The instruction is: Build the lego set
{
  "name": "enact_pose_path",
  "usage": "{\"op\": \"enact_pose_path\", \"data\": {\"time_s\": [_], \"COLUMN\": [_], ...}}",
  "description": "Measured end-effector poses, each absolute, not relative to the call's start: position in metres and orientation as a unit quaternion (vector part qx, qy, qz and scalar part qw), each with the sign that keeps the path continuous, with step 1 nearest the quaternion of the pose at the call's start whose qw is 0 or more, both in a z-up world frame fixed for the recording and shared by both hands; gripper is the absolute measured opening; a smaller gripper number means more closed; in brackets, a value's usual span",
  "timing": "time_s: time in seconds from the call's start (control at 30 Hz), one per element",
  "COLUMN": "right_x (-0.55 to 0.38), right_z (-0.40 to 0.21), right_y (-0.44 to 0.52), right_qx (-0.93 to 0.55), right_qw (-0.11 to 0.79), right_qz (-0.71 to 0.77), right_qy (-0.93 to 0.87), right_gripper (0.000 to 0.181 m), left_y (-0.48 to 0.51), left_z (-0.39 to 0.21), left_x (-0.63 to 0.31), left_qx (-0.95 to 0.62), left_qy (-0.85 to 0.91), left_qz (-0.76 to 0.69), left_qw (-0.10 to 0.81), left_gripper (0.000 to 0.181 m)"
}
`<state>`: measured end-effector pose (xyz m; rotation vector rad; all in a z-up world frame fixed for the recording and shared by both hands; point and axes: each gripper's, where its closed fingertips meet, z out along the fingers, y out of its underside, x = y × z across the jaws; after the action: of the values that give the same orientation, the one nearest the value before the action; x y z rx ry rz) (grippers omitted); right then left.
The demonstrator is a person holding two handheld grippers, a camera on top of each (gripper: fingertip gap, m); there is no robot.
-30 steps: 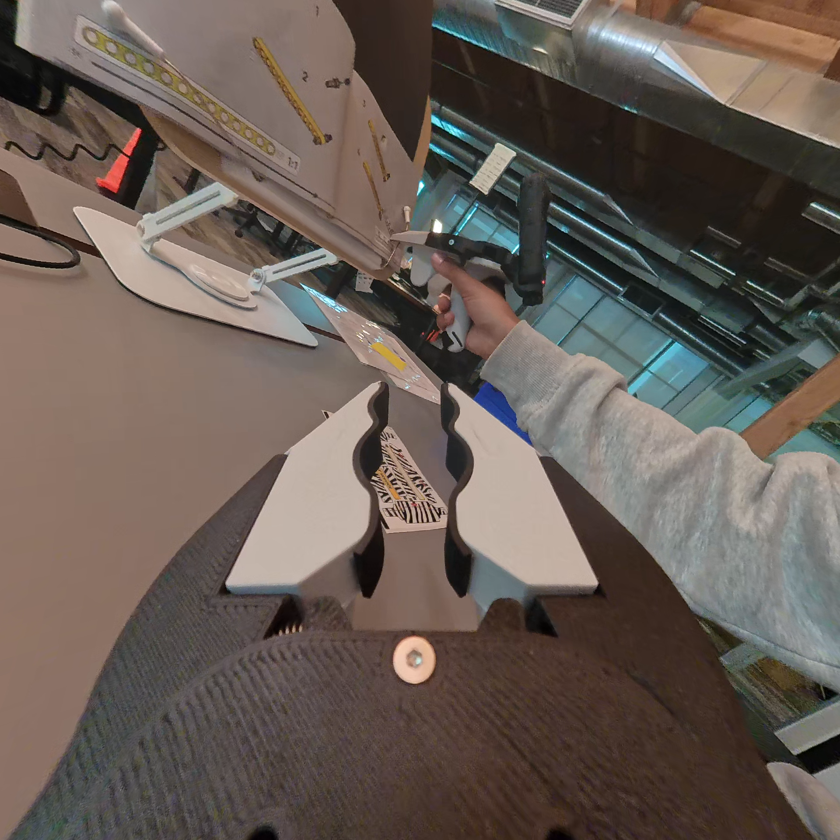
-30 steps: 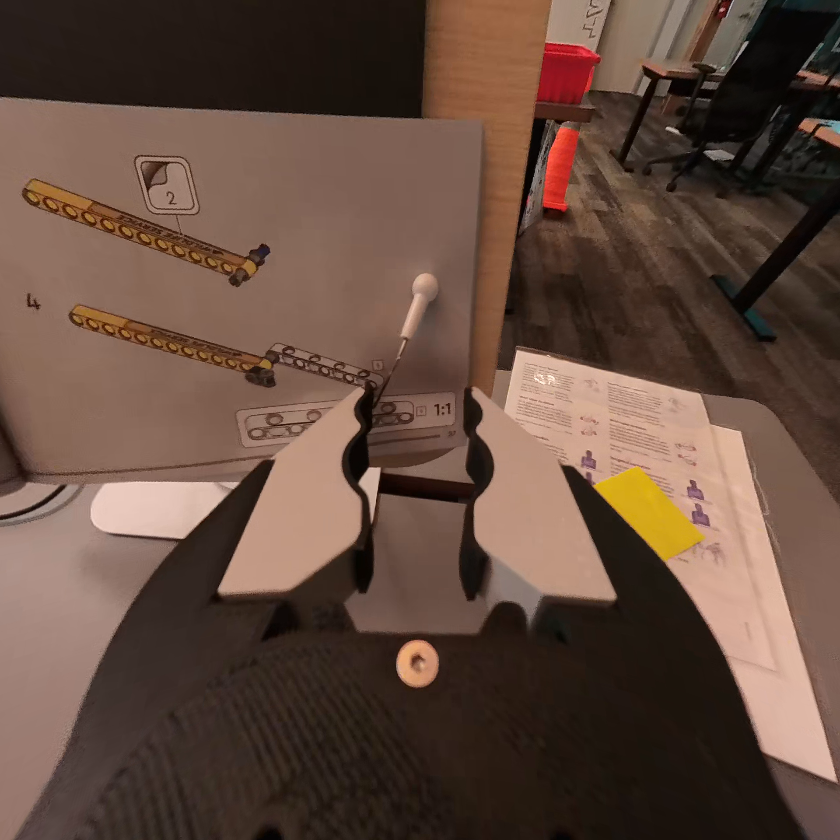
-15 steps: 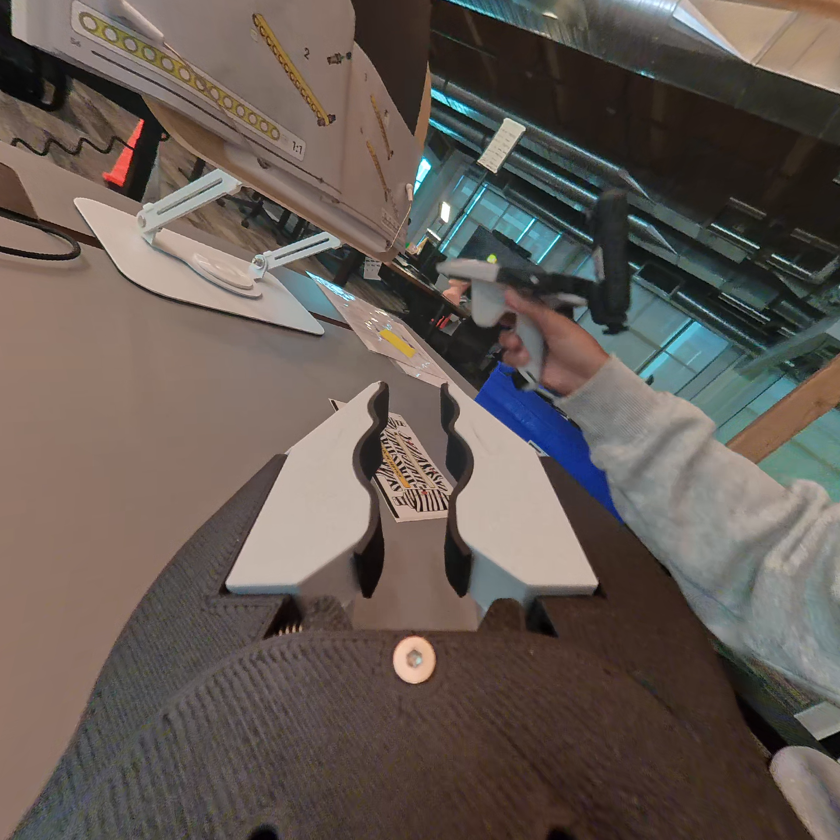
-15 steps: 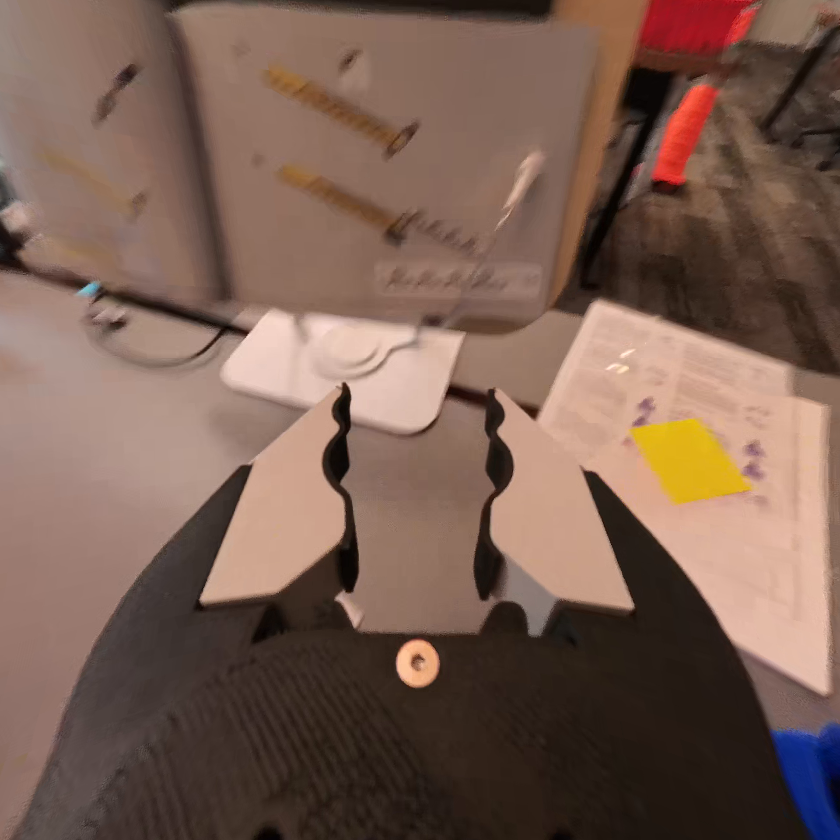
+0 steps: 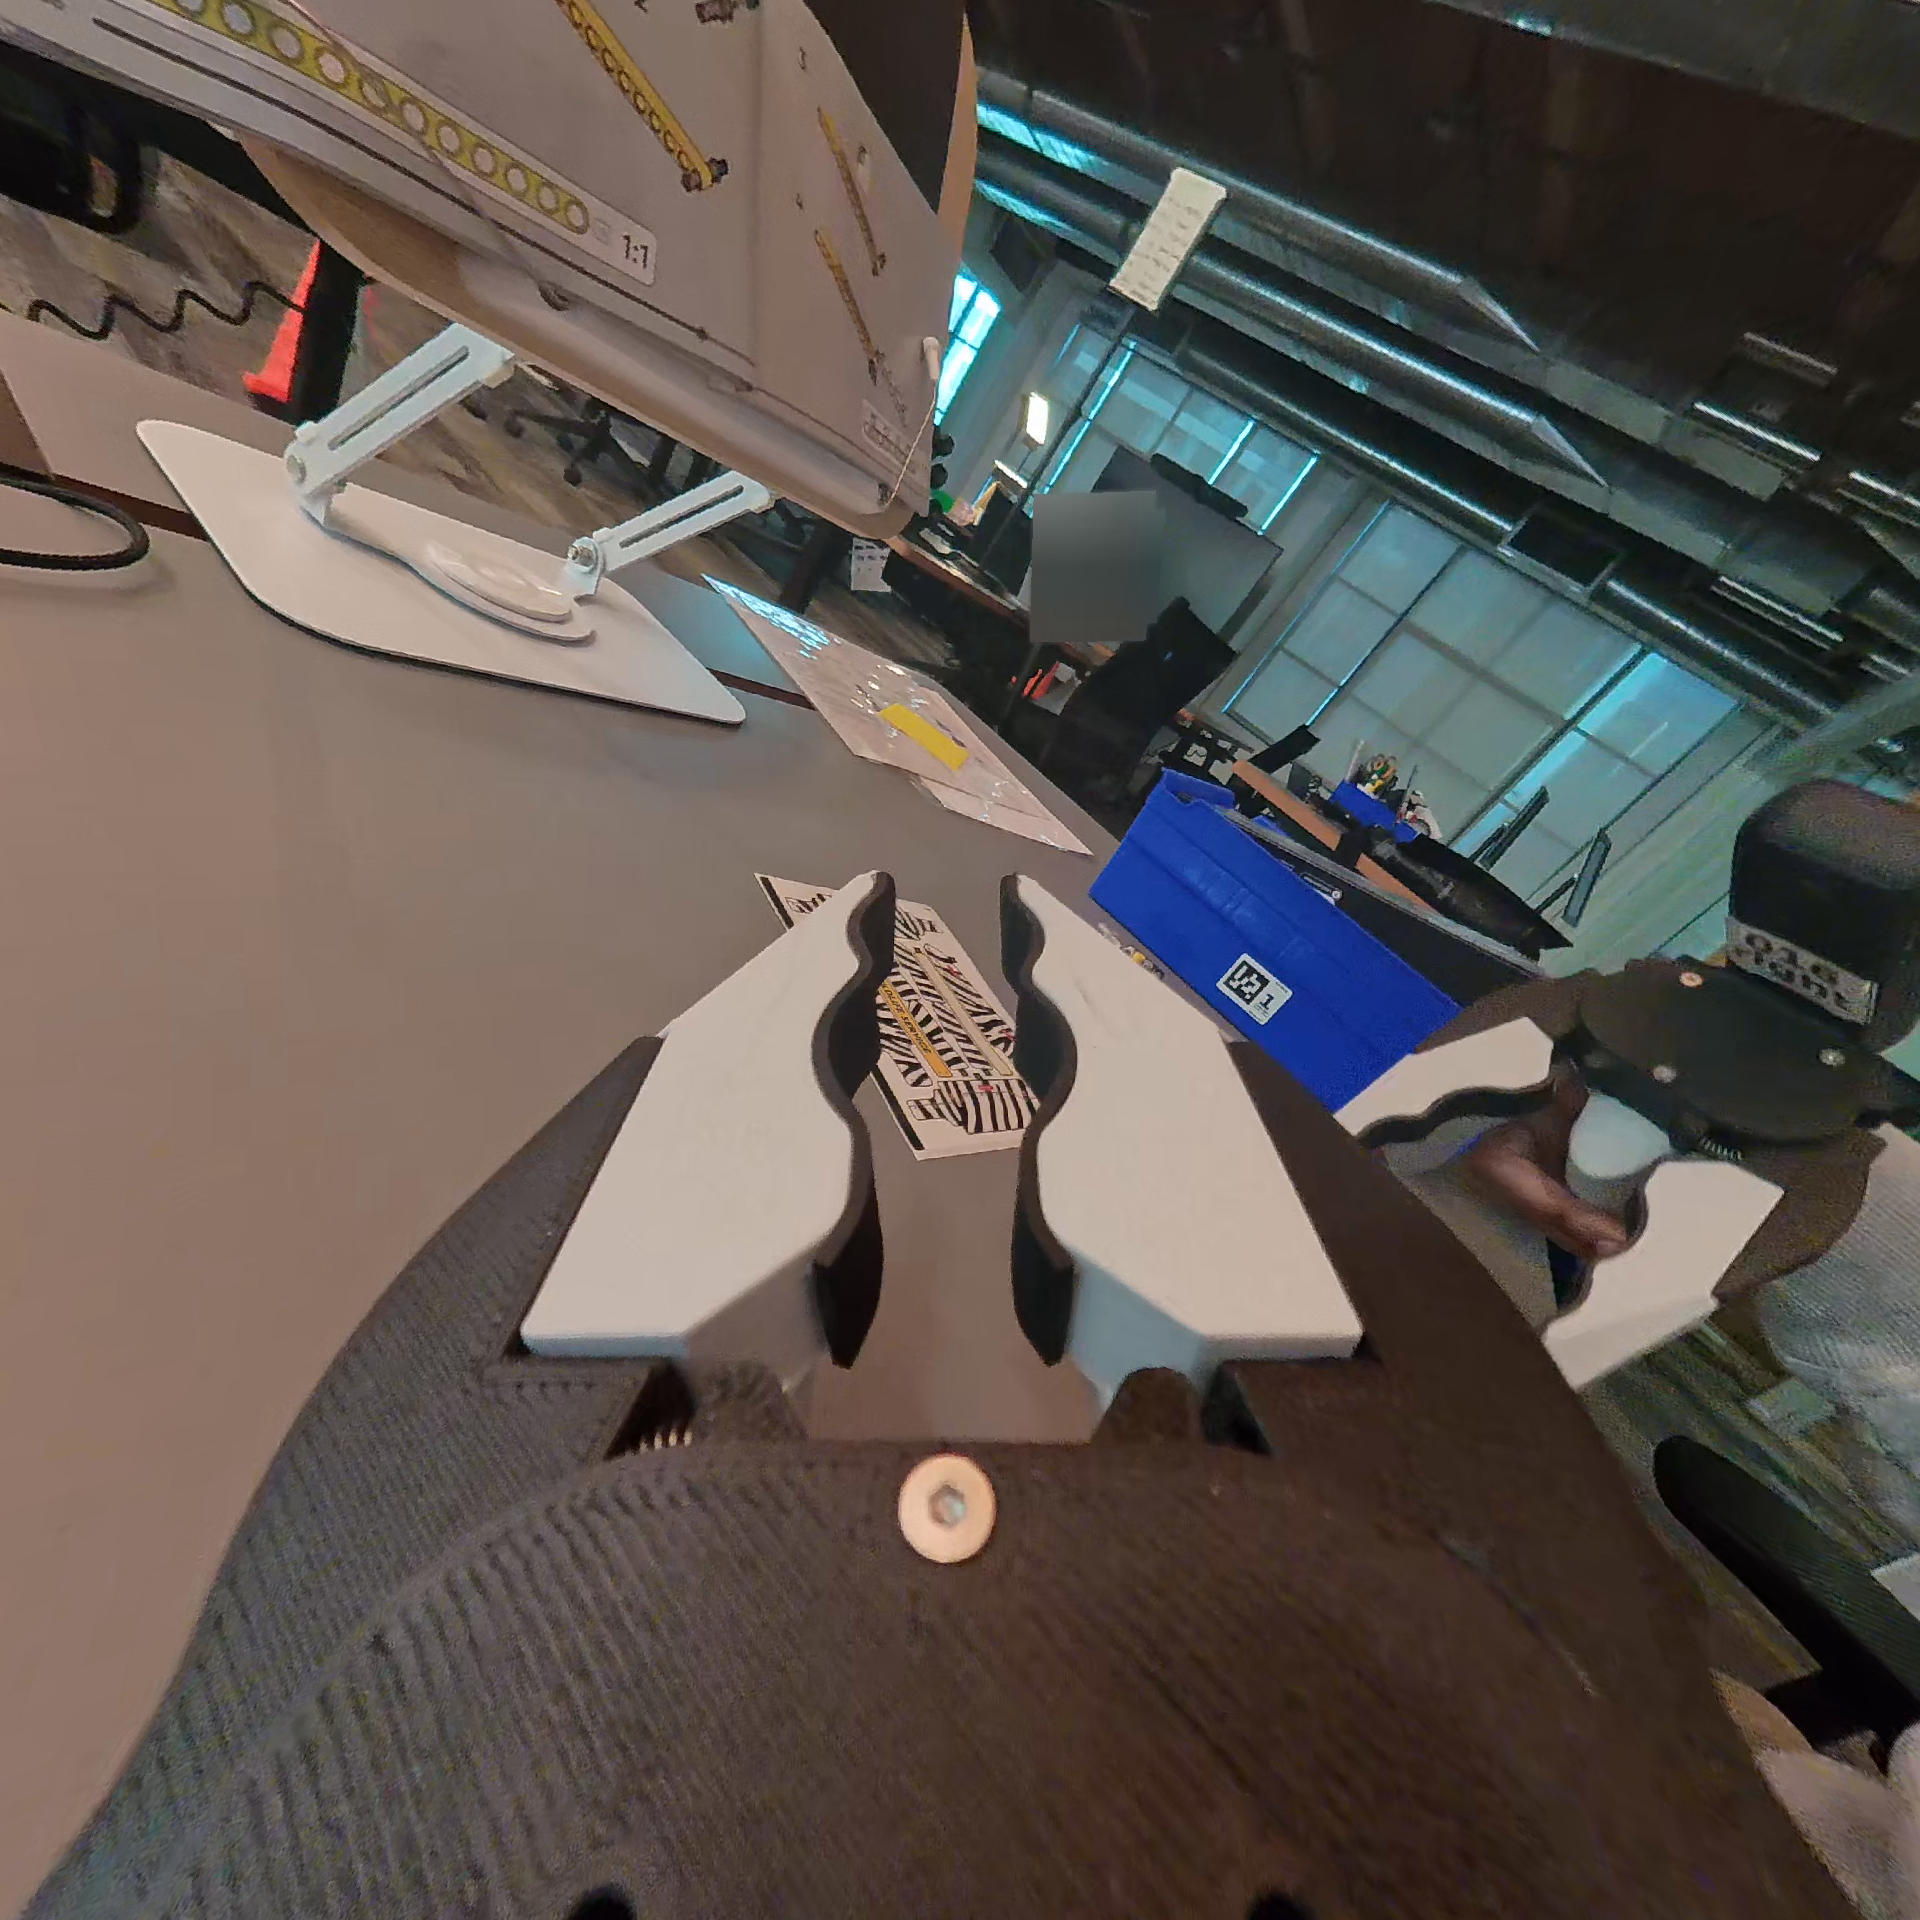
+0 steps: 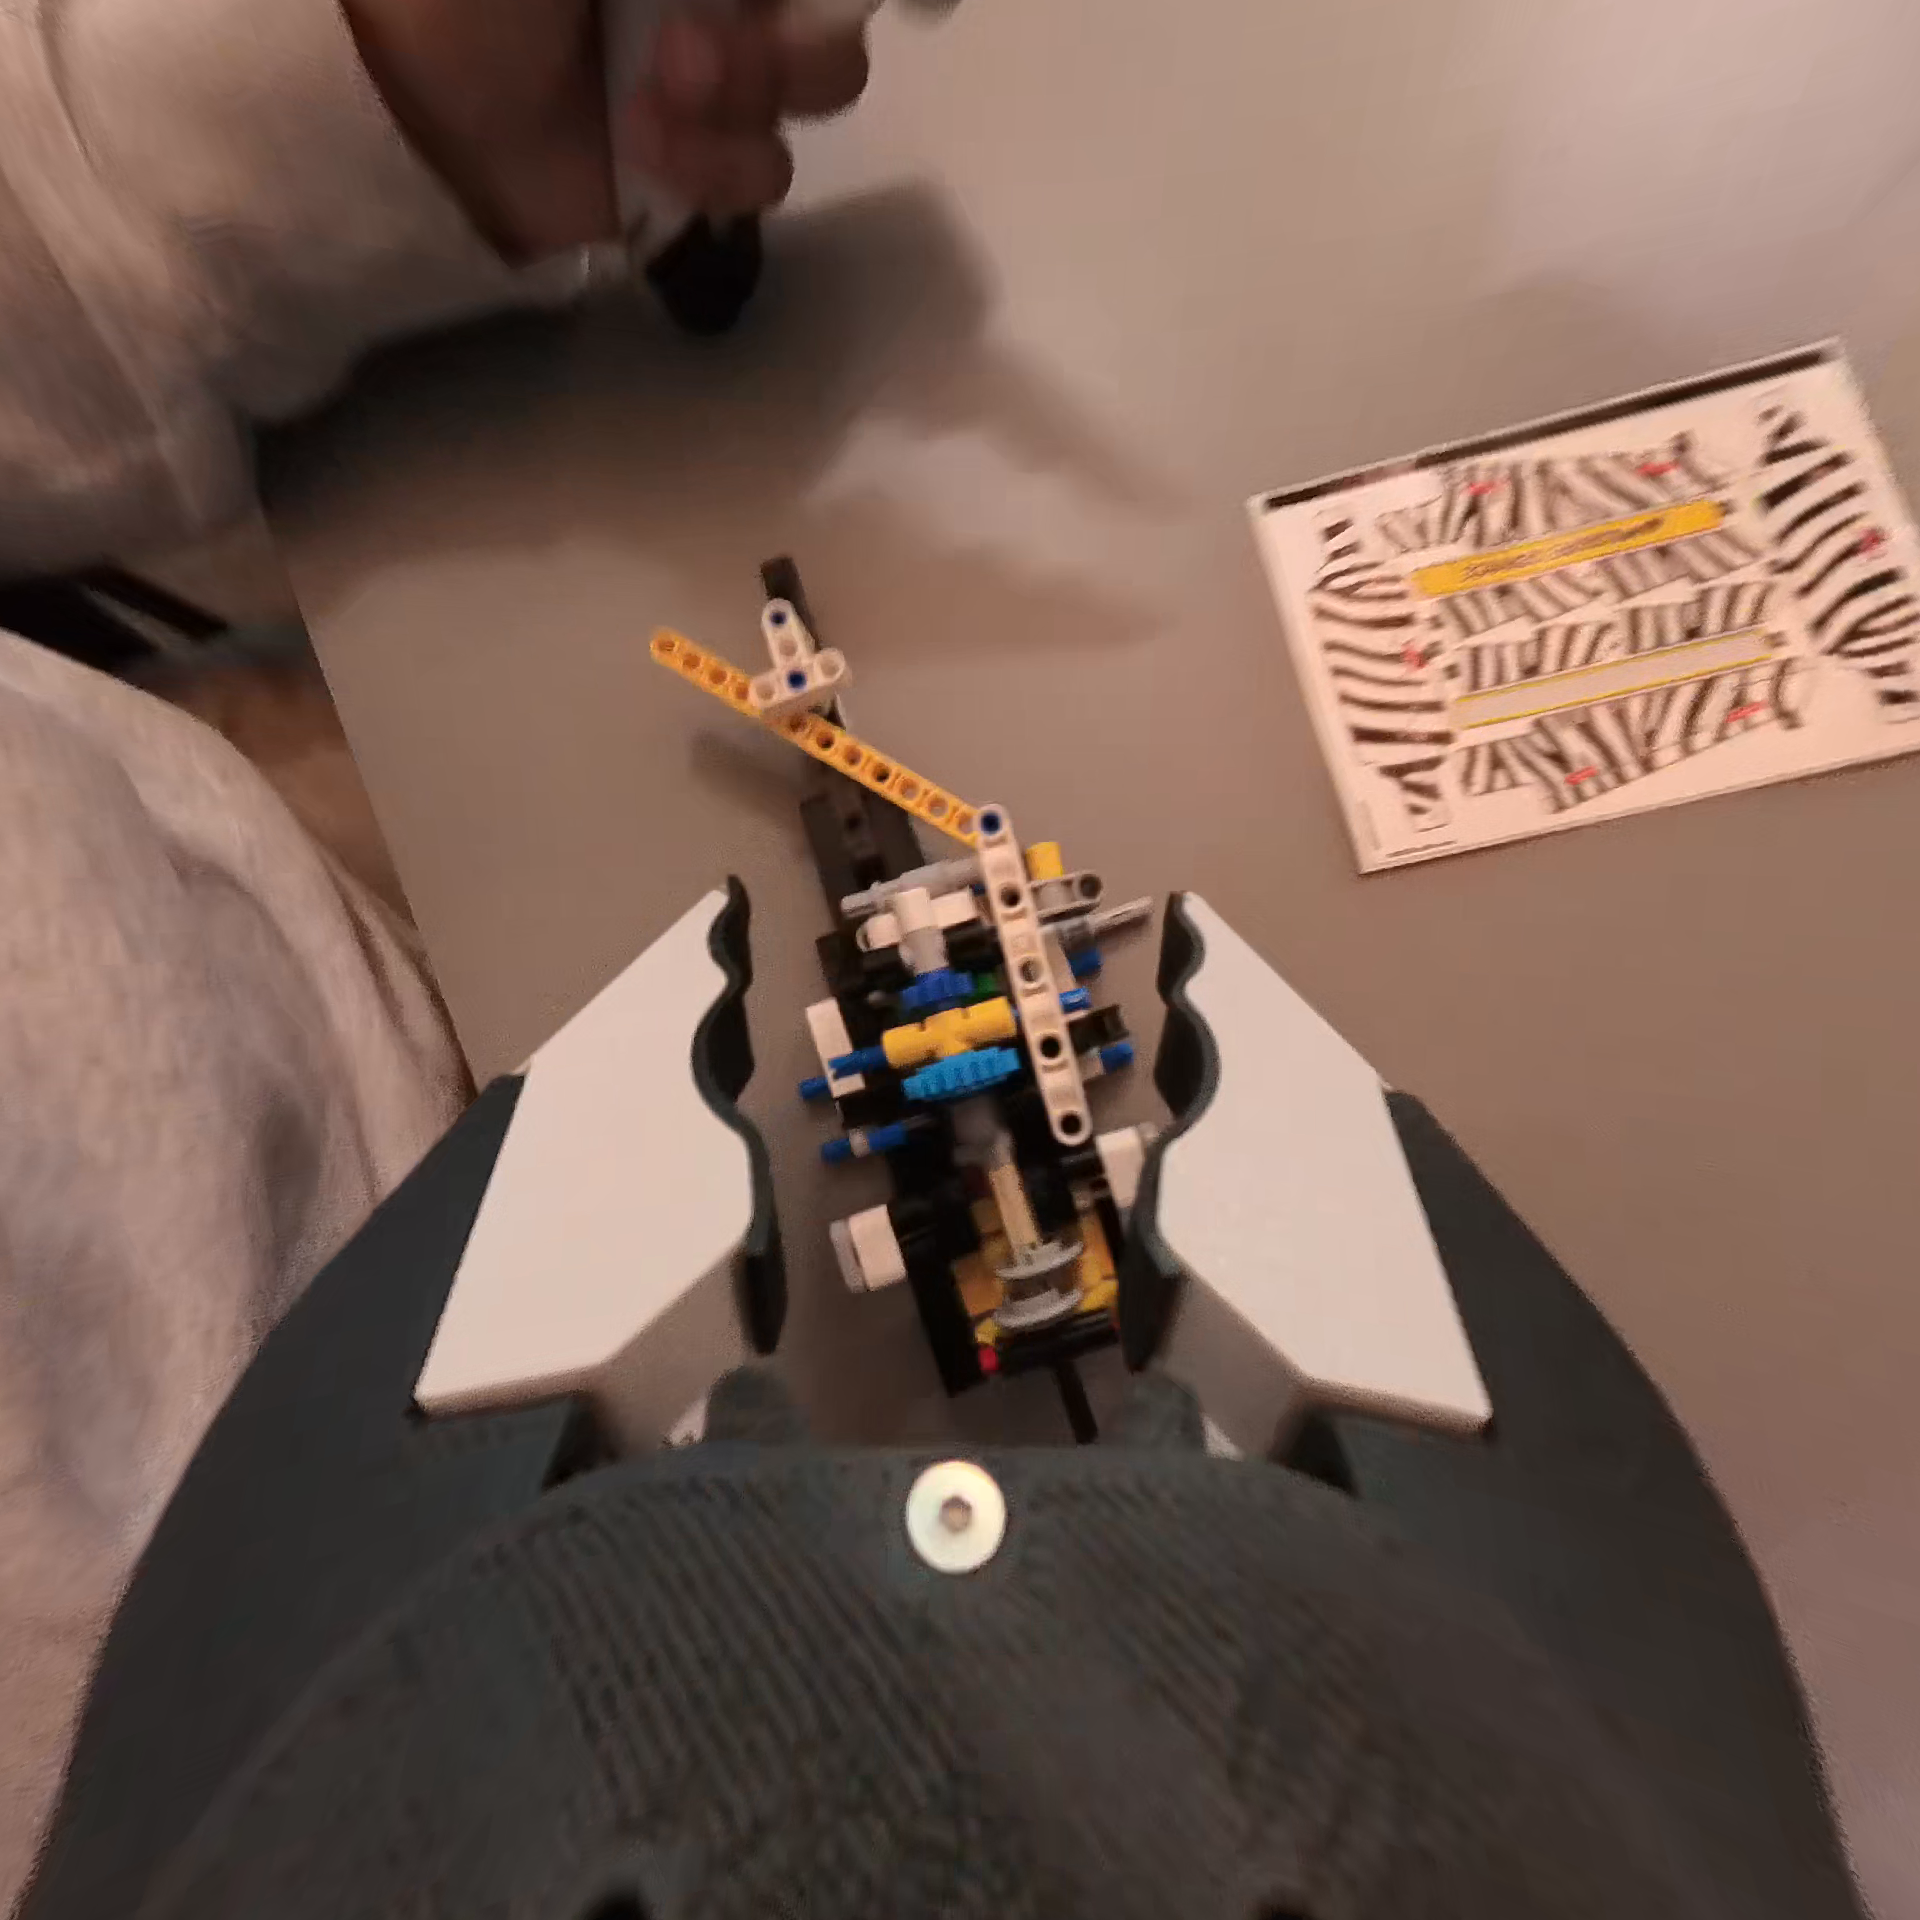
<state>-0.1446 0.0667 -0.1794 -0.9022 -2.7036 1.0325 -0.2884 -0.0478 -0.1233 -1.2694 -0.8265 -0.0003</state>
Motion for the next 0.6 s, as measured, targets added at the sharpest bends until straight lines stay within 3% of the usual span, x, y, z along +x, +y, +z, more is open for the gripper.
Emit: {"op": "enact_pose_path", "data": {"time_s": [0.03, 0.3, 0.6], "right_x": [-0.142, -0.139, -0.145], "right_z": [-0.187, -0.224, -0.224], "right_y": [0.066, 0.070, 0.097], "right_qx": [-0.292, -0.223, -0.240], "right_qw": [0.054, 0.059, 0.062], "right_qz": [0.319, 0.211, 0.187], "right_qy": [-0.900, -0.950, -0.951], "right_gripper": [0.081, 0.061, 0.057], "left_y": [-0.048, -0.054, -0.054], "left_z": [-0.123, -0.122, -0.122], "left_x": [-0.288, -0.291, -0.291], "left_qx": [-0.577, -0.570, -0.569], "left_qy": [-0.375, -0.380, -0.382], "left_qz": [0.001, 0.005, -0.001], "left_qw": [0.726, 0.728, 0.729], "left_gripper": [0.017, 0.017, 0.017]}}
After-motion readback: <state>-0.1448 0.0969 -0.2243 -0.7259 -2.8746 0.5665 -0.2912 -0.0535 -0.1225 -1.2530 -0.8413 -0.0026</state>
